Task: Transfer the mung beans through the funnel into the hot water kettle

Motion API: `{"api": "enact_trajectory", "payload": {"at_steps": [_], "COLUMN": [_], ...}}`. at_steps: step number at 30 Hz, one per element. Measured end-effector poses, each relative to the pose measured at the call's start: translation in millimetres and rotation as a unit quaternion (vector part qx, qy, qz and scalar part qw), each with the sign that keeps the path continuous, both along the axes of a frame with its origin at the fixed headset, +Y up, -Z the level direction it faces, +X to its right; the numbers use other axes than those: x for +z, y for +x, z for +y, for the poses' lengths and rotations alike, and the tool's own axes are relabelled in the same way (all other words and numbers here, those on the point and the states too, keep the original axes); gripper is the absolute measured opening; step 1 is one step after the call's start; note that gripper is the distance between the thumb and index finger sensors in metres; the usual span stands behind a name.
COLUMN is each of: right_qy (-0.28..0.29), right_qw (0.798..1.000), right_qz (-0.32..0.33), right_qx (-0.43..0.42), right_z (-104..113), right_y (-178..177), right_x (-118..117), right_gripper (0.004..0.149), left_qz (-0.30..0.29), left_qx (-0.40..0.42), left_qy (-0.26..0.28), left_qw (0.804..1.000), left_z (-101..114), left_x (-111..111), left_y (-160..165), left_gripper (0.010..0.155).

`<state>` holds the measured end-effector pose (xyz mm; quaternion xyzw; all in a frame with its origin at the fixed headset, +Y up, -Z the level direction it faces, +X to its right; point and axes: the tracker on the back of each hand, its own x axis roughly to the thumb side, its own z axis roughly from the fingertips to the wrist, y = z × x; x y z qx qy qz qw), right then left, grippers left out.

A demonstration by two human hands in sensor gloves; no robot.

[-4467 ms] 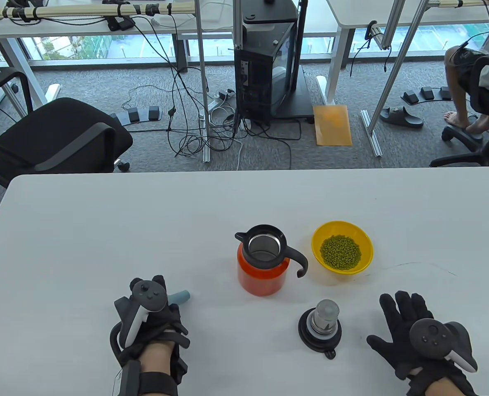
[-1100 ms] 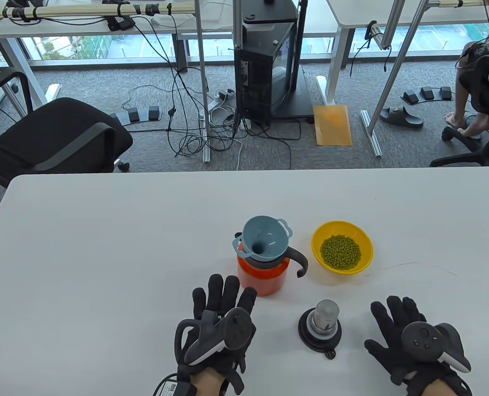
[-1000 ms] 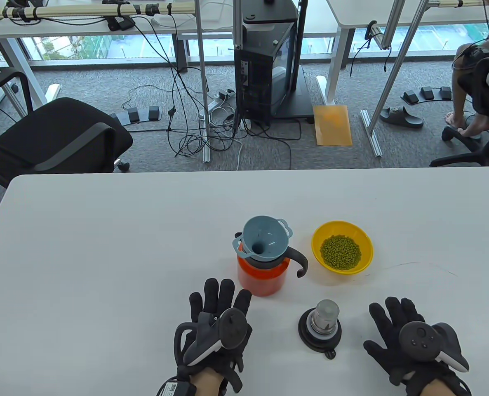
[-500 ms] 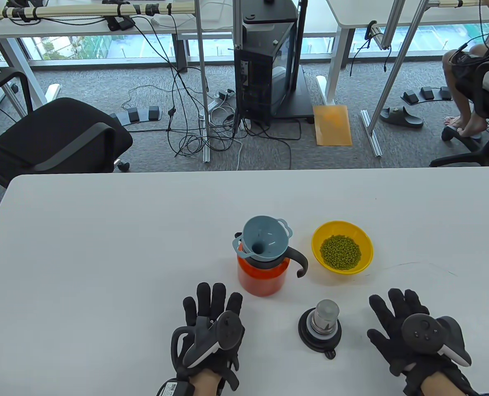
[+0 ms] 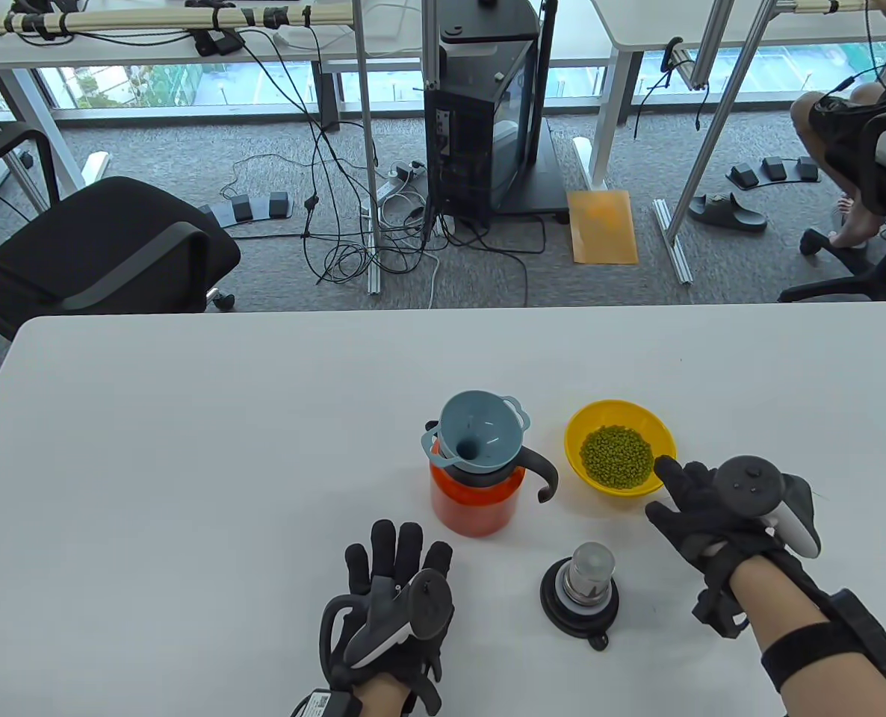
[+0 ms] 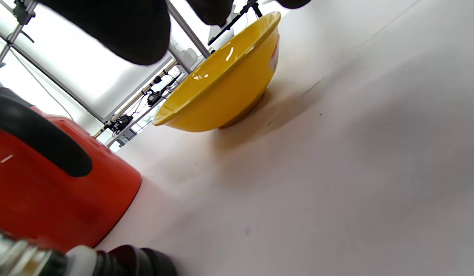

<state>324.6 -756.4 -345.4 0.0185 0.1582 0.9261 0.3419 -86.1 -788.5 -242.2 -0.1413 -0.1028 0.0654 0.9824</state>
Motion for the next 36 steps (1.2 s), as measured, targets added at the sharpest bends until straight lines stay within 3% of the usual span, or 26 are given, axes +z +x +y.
{"api": "enact_trajectory", "payload": {"at_steps": [7,12,16,18,28,36], "right_qy": [-0.03,-0.065,-0.041,-0.034,0.009,0.064], "right_qw": [0.995,0.993,0.993,0.988,0.958,0.943], "right_qz": [-0.062,-0.079,-0.099,-0.131,-0.22,-0.216], "right_qx": [-0.066,-0.058,-0.045,-0.078,-0.187,-0.247], "right_z": [-17.2,-31.3,-33.3,-32.0,-14.7,33.4], "right_y": [3.3,-1.9,-5.8,-4.5,11.3,8.5], "right_x": [-28.7,-36.2,-38.7,-38.6,-30.0,-27.4], "right_gripper": [0.075,0.077,0.074,0.069,0.065,0.075], "left_qz": [-0.008,-0.01,-0.011,-0.015,-0.017,-0.02], "left_qx": [0.002,0.004,0.009,0.011,0.012,0.001], "left_qy": [-0.003,0.0,-0.001,-0.007,-0.004,-0.007], "left_qw": [1.0,1.0,1.0,1.0,1.0,1.0], "left_z": [-0.4,-0.4,-1.3,-2.6,-2.5,-4.0], "left_x": [0.3,-0.5,-1.1,-1.7,-1.9,-2.7], "left_y": [1.5,2.7,3.0,2.7,2.4,3.1], "left_gripper": [0.077,0.077,0.077,0.079,0.08,0.08]}}
